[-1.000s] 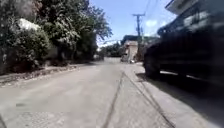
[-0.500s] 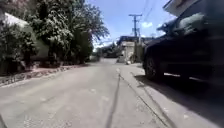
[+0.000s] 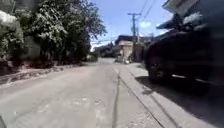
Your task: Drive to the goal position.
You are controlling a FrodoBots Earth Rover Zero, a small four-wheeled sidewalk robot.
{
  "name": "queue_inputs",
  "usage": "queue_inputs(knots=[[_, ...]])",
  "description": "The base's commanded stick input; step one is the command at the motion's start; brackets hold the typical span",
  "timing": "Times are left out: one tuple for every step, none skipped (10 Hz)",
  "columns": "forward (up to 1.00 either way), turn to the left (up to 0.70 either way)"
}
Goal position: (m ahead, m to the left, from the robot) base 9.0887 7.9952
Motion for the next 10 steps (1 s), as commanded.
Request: queue_inputs(knots=[[0.97,0.0],[0.97,0.0],[0.96,0.0],[0.97,0.0],[0.97,0.0],[0.97,-0.02],[0.96,-0.18],[0.96,-0.3],[0.97,-0.22],[0.97,0.0]])
